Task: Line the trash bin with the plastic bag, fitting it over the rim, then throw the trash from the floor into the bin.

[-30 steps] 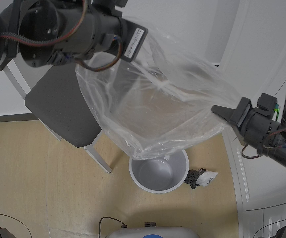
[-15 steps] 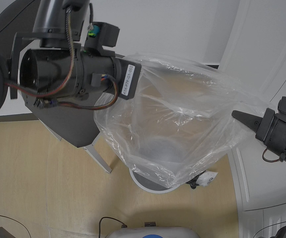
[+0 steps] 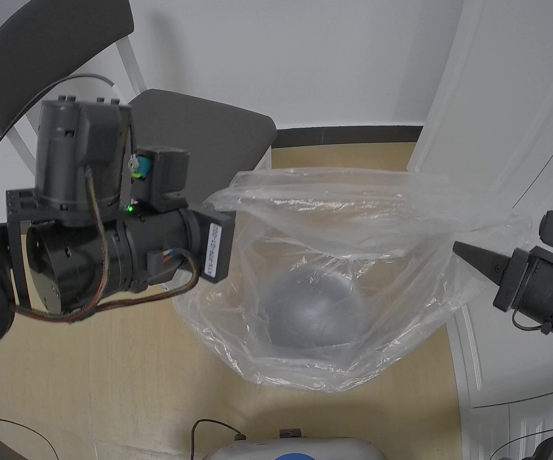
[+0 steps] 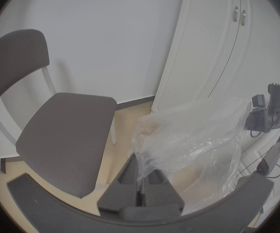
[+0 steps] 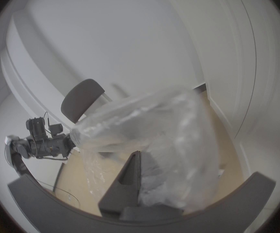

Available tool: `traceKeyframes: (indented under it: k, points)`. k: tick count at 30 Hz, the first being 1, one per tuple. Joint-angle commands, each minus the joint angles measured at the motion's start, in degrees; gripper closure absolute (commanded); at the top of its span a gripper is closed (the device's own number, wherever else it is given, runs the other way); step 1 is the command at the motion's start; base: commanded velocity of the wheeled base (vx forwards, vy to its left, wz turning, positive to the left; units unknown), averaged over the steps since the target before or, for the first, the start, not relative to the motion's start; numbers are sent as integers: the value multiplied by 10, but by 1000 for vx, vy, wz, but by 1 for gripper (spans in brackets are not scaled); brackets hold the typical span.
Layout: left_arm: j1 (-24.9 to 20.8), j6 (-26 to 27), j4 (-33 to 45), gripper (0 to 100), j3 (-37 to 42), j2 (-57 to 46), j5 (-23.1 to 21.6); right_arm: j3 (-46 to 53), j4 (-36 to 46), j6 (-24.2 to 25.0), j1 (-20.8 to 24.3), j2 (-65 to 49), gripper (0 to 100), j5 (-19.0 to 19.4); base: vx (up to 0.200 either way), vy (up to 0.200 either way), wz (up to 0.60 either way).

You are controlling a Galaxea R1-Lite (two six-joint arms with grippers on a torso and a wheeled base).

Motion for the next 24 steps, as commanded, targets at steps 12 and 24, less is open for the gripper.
traceKeyframes:
  k: [12, 24]
  points:
    - [0, -46, -7, 100, 125, -65, 5, 41, 203, -193, -11, -136, 100, 1, 0, 0, 0]
    - [7, -84, -4, 100, 150, -78, 5, 79, 213, -275, -47, -155, 100, 32, 0, 0, 0]
